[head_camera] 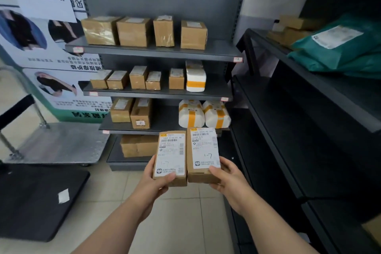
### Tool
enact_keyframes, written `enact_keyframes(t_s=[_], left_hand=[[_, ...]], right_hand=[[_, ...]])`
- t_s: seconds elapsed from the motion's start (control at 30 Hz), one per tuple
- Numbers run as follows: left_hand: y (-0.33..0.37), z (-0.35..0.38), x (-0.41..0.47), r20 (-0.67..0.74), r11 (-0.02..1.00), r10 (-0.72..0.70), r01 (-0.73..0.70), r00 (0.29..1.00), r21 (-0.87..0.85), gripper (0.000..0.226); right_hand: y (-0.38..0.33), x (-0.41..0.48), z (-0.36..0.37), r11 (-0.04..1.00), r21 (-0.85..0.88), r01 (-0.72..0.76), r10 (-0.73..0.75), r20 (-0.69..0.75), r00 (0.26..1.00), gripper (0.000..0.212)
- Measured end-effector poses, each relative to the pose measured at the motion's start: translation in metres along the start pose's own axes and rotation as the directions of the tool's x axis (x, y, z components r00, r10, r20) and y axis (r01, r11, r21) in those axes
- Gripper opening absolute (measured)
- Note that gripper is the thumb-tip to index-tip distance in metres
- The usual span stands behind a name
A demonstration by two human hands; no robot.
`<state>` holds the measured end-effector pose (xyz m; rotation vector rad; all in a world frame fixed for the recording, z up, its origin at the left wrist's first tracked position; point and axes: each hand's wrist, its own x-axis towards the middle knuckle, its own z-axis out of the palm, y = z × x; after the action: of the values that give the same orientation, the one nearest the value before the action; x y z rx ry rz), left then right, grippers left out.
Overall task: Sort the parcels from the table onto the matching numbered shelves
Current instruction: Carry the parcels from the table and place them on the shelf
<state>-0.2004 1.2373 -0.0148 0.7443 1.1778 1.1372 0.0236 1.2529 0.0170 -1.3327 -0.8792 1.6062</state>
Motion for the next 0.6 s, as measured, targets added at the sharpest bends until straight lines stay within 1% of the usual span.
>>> enact_keyframes(t_s=[0.07,0.13,0.27,0.33,0.4,0.5,0.6], left_hand=[[0.015,-0.003,0.032,0.055,1.0,-0.006,0.004,0.998,0.029,0.095],[0.027,-0.005,0.062,0.095,0.999,-0.01,0.006,0.995,0.045,0.096],[0.042,-0.006,0.115,0.144,0.996,-0.036,0.024,0.989,0.087,0.083],[0.046,-0.005,0.135,0.169,0.993,-0.061,0.043,0.984,0.106,0.085],[0.048,-0.001,0.154,0.178,0.992,-0.087,0.069,0.98,0.108,0.088],[0.046,0.01,0.182,0.189,0.99,-0.118,0.101,0.975,0.098,0.083],[0.043,0.024,0.213,0.196,0.988,-0.138,0.122,0.971,0.09,0.079]], right_hand=[[-0.011,0.024,0.005,1.0,0.03,0.005,-0.005,-0.024,1.0,0.054],[-0.02,0.045,0.011,0.998,0.059,0.015,-0.012,-0.047,0.999,0.051],[-0.024,0.08,0.019,0.991,0.126,0.032,-0.016,-0.127,0.992,0.044],[-0.024,0.092,0.019,0.988,0.154,0.022,0.003,-0.16,0.987,0.044],[-0.025,0.105,0.016,0.986,0.169,0.016,0.015,-0.183,0.983,0.042],[-0.032,0.131,0.009,0.979,0.202,0.027,0.02,-0.226,0.974,0.041],[-0.041,0.16,-0.001,0.97,0.242,0.023,0.04,-0.253,0.967,0.047]])
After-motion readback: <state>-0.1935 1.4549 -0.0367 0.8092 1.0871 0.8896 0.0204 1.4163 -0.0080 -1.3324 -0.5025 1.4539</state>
